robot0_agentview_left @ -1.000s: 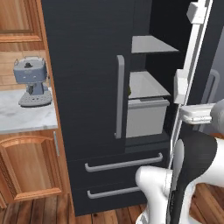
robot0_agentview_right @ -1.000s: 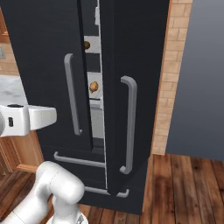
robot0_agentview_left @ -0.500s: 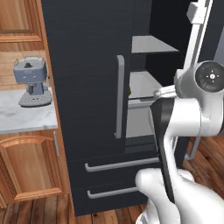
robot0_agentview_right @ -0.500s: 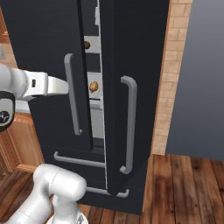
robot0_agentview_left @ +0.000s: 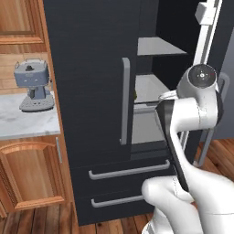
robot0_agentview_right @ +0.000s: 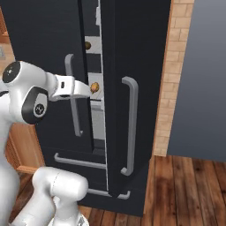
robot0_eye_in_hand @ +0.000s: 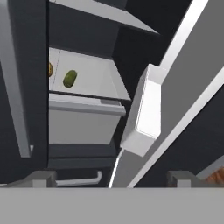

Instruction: Open the fridge, remove the kiwi, cucumber, and chicken drumstick, and place them on any counter.

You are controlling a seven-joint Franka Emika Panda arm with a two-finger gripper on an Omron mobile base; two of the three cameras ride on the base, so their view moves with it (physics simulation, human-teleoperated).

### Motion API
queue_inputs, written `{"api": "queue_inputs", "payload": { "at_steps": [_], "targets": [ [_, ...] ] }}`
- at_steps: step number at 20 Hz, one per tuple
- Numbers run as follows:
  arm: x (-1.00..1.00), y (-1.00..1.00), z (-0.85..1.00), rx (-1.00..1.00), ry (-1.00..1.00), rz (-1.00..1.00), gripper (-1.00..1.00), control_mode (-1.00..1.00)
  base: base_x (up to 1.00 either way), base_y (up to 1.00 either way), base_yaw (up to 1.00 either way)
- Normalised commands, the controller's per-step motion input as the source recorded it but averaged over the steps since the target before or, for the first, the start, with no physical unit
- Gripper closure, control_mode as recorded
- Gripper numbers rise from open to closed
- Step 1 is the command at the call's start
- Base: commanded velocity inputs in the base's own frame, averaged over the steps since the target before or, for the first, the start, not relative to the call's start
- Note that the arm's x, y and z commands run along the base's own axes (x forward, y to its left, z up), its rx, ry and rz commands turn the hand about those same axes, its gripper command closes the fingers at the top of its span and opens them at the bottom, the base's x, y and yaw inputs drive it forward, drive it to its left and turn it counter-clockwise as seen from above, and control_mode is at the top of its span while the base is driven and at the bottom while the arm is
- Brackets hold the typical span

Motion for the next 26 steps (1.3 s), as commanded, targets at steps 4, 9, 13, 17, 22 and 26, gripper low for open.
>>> {"api": "queue_inputs", "payload": {
  "at_steps": [4,9,13,17,22,26],
  "targets": [
    [0.31,0.03,-0.20,-0.12,0.00,-0.24,-1.00,-1.00,0.00,0.00,0.00],
    [0.70,-0.16,-0.13,-0.05,0.02,-0.25,-1.00,-1.00,0.00,0.00,0.00],
    [0.80,-0.37,-0.08,0.00,0.06,-0.17,-1.00,-1.00,0.00,0.00,0.00],
    [0.54,-0.66,-0.23,0.00,0.08,-0.14,-1.00,-1.00,0.00,0.00,0.00],
    [0.09,-0.83,-0.46,0.00,0.06,-0.15,-1.00,-1.00,0.00,0.00,0.00],
    [-0.11,-1.00,-0.49,0.00,0.00,-0.17,-1.00,-1.00,0.00,0.00,0.00]
  ]
}}
